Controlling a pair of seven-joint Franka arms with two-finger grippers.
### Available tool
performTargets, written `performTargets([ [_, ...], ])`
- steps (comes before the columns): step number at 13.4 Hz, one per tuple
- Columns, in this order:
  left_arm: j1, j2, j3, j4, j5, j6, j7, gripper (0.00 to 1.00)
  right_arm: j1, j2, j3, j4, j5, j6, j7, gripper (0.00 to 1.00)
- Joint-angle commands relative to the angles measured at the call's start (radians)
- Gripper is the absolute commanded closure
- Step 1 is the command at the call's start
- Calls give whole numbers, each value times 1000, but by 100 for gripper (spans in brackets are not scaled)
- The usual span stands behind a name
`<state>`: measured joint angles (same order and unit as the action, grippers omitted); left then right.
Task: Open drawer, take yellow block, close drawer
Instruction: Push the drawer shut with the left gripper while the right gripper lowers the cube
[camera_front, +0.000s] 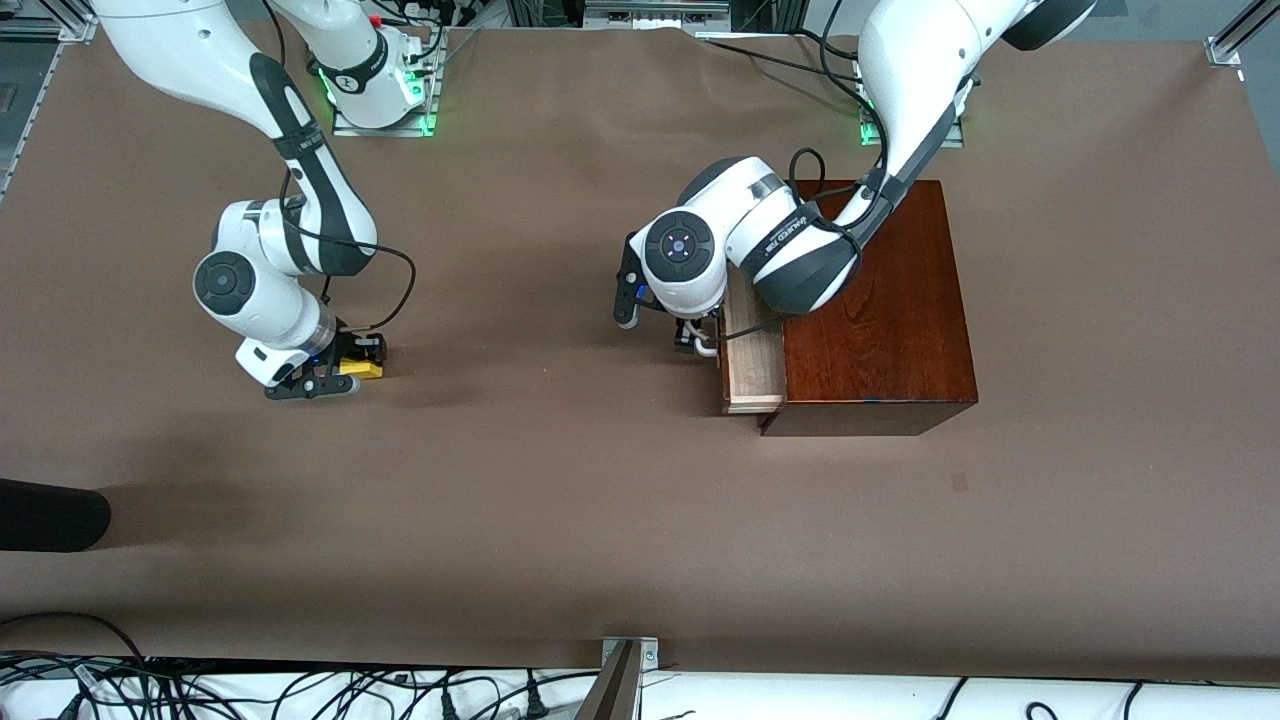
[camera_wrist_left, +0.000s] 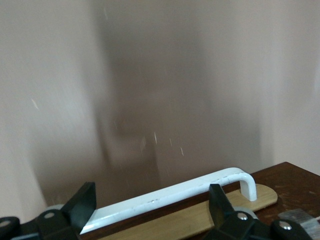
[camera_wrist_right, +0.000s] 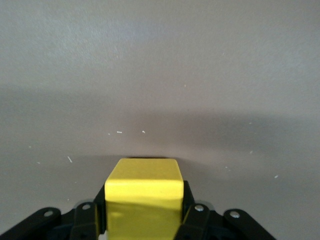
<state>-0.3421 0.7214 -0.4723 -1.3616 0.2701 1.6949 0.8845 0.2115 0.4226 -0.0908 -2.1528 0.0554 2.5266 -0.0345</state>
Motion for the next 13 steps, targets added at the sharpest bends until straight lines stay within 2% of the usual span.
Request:
performTargets([
  [1, 26, -40, 21, -25, 102, -122, 1, 0, 0, -8, 5, -16, 4, 20, 15, 82],
  [2, 28, -40, 21, -24, 119, -133, 1, 0, 0, -4, 5, -15, 4, 23, 13, 19],
  [3, 29, -40, 21, -25, 121, -138, 1, 0, 0, -5, 5, -12, 4, 20, 8, 0],
  [7, 32, -56, 15, -16, 109, -135, -6, 0, -1, -79, 0, 19, 0, -6, -85, 0],
  [10, 34, -169, 15, -5, 83, -136, -7, 0, 0, -122, 2, 158, 3, -205, -74, 0],
  [13, 37, -226, 17, 74, 83, -179, -6, 0, -1, -178, 0, 299, 7, -435, -73, 0],
])
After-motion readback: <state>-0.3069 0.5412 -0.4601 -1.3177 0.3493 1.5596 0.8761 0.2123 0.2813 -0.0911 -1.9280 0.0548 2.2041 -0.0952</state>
